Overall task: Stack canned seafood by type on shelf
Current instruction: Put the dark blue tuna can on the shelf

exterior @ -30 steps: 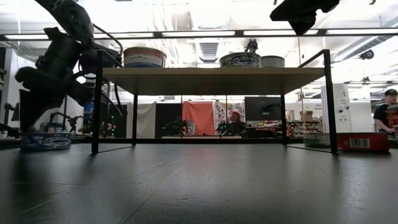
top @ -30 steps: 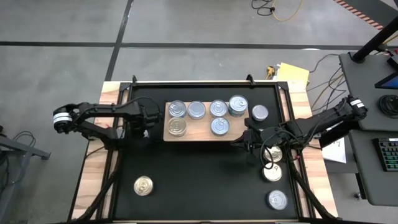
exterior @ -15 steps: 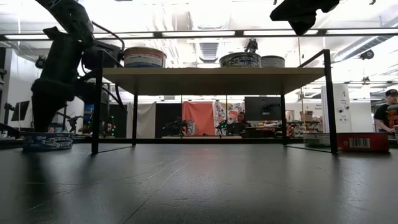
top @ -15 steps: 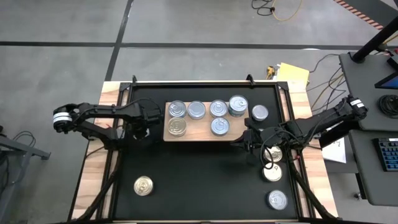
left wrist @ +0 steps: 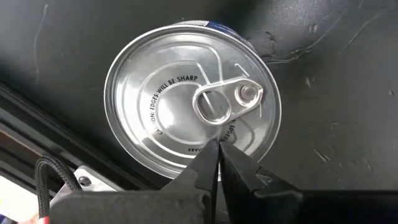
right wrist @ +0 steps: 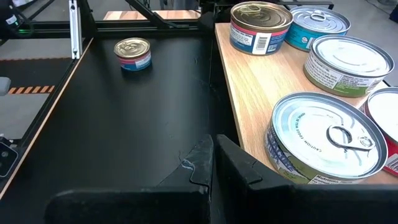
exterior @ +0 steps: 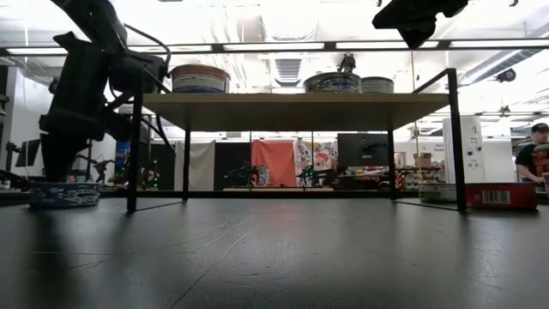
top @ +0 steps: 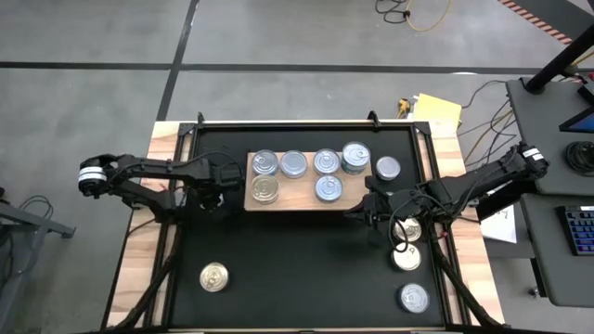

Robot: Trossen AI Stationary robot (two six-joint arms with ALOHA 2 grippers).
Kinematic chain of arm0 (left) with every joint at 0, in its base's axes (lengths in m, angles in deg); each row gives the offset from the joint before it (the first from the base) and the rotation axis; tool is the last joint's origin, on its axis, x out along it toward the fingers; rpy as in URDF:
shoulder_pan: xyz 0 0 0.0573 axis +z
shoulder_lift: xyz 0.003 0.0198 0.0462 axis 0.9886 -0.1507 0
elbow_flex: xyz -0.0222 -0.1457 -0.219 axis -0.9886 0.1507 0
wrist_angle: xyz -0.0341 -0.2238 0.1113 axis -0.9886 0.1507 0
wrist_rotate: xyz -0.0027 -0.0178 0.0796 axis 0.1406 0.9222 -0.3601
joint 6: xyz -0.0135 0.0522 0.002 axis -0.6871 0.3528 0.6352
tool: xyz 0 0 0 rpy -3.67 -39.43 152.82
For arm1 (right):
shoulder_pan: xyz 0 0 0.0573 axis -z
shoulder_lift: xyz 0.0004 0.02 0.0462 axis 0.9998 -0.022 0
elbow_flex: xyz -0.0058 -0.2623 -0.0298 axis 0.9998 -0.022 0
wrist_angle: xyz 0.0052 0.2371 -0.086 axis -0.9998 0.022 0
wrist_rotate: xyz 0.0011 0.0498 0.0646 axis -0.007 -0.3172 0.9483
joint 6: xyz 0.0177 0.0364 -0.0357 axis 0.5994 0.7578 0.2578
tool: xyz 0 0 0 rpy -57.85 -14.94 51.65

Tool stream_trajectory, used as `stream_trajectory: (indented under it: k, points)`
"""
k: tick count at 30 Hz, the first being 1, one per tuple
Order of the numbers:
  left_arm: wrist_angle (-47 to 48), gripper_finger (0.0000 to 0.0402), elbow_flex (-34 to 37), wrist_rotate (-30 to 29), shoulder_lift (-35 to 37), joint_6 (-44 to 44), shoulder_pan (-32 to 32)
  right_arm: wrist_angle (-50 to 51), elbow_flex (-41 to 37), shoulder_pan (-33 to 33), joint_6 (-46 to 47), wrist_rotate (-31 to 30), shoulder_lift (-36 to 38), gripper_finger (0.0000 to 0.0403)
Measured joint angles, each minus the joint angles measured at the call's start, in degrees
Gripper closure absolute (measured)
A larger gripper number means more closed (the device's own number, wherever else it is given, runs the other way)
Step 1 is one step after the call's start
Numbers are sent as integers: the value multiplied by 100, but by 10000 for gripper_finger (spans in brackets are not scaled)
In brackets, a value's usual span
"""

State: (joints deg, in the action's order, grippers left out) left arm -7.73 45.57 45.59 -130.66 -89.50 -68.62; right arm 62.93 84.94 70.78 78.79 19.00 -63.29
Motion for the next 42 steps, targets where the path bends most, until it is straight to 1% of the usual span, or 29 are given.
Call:
stream_trajectory:
  k: [7, 12, 17, 20, 24, 31, 33, 36, 38, 42]
  points:
    - [-28, 401, 2, -51, 0, -348, -408, -35, 0, 0, -4, -1, 0, 393]
    - [-30, 401, 0, -143, 0, -465, -442, -55, 0, -1, -72, -3, 0, 393]
    - [-1, 401, 2, -397, 7, -562, -442, -79, 0, 1, -72, -3, 0, 393]
    - [344, 401, 3, -665, 82, -564, -442, -79, 0, 0, -70, -3, 0, 393]
    - [710, 401, -12, -1044, 332, -582, -437, -77, 0, 1, -52, -1, 0, 393]
    - [203, 401, -159, -1157, 1243, -573, -565, -77, 0, 1, -50, -1, 0, 393]
    - [189, 401, -156, -1176, 1494, -622, -603, -79, 0, 0, -48, -1, 2, 393]
    - [171, 401, -153, -1416, 1798, -877, -622, -122, 0, 1, -48, -11, 0, 393]
    - [146, 401, -153, -1603, 1948, -1012, -646, -237, 0, -1, -50, -95, 0, 393]
    - [134, 401, -153, -1892, 2159, -1170, -766, -342, 0, -1, -80, -450, 0, 393]
